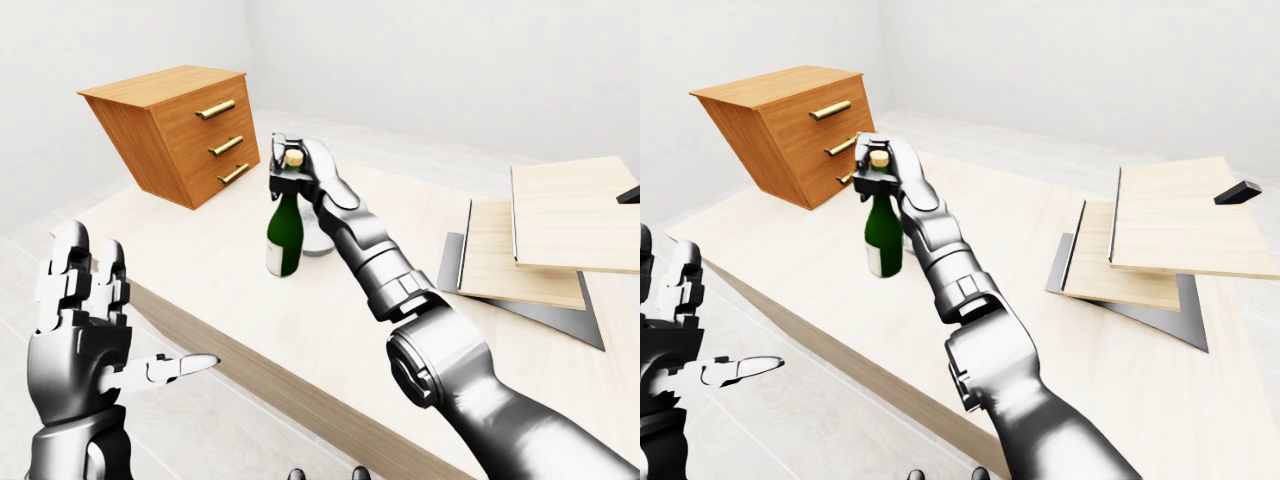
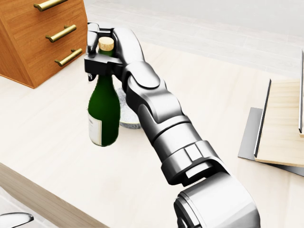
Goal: Put the wine bottle on the wine rack.
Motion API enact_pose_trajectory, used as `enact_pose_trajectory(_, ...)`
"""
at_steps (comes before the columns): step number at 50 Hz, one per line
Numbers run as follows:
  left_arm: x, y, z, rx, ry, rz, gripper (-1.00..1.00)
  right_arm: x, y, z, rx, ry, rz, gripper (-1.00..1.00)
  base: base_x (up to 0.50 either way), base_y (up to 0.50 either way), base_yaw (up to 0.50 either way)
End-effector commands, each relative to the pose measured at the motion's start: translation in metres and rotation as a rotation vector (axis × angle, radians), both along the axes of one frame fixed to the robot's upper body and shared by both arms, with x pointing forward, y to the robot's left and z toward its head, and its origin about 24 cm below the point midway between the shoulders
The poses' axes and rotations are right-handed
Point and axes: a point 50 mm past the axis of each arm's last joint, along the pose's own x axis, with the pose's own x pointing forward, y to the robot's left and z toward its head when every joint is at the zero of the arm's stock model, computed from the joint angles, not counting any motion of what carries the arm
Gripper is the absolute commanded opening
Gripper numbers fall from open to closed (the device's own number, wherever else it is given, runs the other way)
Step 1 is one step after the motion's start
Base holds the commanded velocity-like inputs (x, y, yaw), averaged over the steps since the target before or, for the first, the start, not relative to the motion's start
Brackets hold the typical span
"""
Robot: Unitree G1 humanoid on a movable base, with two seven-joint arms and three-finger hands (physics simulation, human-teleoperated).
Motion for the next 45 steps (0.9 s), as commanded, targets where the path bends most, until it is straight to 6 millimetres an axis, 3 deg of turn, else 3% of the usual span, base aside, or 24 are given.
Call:
enact_pose_trajectory(1, -0.002, -0.002, 0.005, 0.009, -0.020, 0.003, 1.00, -0.004, -0.036, 0.048, 0.168, -0.188, -0.098, -1.00, 0.00, 0.00, 0.00)
enact_pose_trajectory(17, -0.003, -0.004, 0.007, 0.014, -0.029, -0.001, 1.00, -0.027, -0.091, 0.085, 0.387, -0.367, -0.214, -1.00, 0.00, 0.00, 0.00)
enact_pose_trajectory(25, -0.003, -0.004, 0.007, 0.015, -0.029, -0.003, 1.00, -0.041, -0.134, 0.093, 0.543, -0.408, -0.308, -1.00, 0.00, 0.00, 0.00)
enact_pose_trajectory(45, -0.003, -0.009, 0.013, 0.026, -0.060, -0.013, 1.00, -0.062, -0.197, 0.087, 0.683, -0.410, -0.445, -1.00, 0.00, 0.00, 0.00)
